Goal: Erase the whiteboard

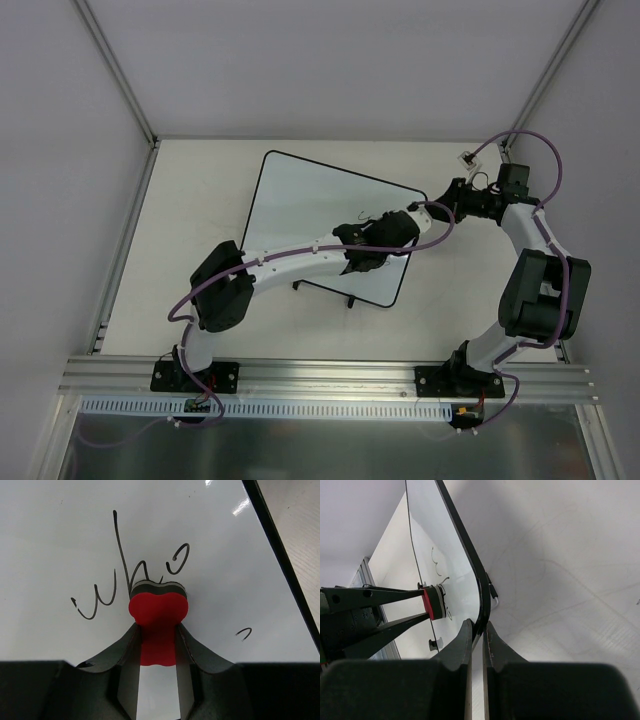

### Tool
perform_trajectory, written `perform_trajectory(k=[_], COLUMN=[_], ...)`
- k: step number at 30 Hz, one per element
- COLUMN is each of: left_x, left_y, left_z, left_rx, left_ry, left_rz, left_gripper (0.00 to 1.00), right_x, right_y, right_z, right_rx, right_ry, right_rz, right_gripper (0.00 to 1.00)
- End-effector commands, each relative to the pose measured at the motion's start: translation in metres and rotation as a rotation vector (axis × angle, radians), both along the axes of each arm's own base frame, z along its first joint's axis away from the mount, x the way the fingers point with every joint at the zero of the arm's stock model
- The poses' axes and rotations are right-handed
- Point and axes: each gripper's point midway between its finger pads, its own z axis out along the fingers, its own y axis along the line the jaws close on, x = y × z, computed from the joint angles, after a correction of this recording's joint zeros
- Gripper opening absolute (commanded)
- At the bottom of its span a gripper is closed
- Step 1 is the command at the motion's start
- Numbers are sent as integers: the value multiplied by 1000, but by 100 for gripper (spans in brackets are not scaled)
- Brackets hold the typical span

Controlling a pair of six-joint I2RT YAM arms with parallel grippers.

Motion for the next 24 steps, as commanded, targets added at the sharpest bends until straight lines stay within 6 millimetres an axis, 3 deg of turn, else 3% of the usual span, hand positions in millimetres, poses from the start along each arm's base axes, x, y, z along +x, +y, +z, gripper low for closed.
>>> perform_trajectory(k=[1, 15, 19, 24], left_x=[-12, -77, -81, -65], left_y=[-17, -28, -25, -21], left_z=[-16, -67, -72, -61], left_rx=[13, 151, 162, 163], left_ry=[42, 128, 145, 92], left_rz=[-89, -312, -319, -261], left_gripper=[0, 0, 0, 0], right_x=[9, 12, 13, 14], right_y=[-1, -3, -2, -3], right_z=[-4, -8, -9, -10], right_rx=[-89, -89, -88, -88], right_ry=[-106, -95, -92, -89], right_rz=[10, 8, 10, 8], right_gripper=[0, 0, 0, 0])
